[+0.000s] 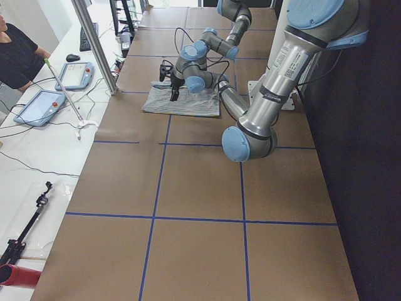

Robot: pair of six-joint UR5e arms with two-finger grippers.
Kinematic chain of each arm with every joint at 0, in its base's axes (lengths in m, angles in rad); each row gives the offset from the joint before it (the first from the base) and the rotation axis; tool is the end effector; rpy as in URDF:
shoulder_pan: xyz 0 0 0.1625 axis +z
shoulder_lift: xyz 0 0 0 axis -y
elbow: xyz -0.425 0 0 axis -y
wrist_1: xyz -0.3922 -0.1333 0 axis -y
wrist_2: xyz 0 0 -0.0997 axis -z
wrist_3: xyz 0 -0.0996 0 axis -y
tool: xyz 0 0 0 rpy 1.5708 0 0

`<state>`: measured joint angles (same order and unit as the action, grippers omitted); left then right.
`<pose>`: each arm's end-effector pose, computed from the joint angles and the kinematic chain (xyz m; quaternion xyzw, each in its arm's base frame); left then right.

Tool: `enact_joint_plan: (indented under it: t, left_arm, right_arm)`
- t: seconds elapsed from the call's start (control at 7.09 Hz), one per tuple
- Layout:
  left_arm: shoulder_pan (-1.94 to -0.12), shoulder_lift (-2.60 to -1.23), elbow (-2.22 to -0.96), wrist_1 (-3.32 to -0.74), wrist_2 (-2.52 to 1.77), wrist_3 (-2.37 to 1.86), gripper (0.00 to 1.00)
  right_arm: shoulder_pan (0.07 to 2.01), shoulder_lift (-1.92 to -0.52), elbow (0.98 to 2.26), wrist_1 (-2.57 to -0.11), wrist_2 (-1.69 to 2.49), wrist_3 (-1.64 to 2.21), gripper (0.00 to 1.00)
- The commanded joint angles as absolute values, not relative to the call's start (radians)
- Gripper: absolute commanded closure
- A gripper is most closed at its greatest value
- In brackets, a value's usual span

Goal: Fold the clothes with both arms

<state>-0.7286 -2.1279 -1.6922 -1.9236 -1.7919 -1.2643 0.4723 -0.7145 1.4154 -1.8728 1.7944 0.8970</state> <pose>0.4217 -0.5257 0.2415 0.1591 0.4734 -0.1279 0.8569 -0.6176 -0.4404 0.2388 0.0149 -0.2247 -0.1200 0.9669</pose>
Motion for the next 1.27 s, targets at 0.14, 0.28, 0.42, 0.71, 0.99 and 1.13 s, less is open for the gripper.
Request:
enact_joint_plan:
  t: [0.14, 0.28, 0.42, 0.71, 0.99, 1.13]
  left_arm:
    - [-0.729, -2.129, -1.694, -1.924, -1.792, -1.266, 0.0]
    - [-0.727, -2.129, -1.694, -1.924, -1.792, -1.266, 0.0]
    - [-0.727, -2.131, -1.694, -1.924, -1.792, -1.266, 0.0]
    - [-0.727, -2.135, -1.695, -1.924, -1.792, -1.267, 0.0]
    - [-0.727, -2.14, -1.697, -1.921, -1.793, -1.269, 0.0]
    - [-0.727, -2.138, -1.697, -1.921, -1.795, -1.267, 0.0]
  right_arm:
    - [0.495, -0.716, 1.404, -1.873, 1.792, 0.875, 0.0]
    - [0.512, -0.724, 1.404, -1.873, 1.792, 0.861, 0.0]
    - [0.532, -0.744, 1.407, -1.875, 1.792, 0.835, 0.0]
    - [0.613, -0.889, 1.553, -1.882, 1.796, 0.74, 0.0]
    - [0.65, -0.933, 1.654, -1.879, 1.815, 0.683, 0.0]
    - [0.672, -0.878, 1.61, -1.856, 1.816, 0.689, 0.0]
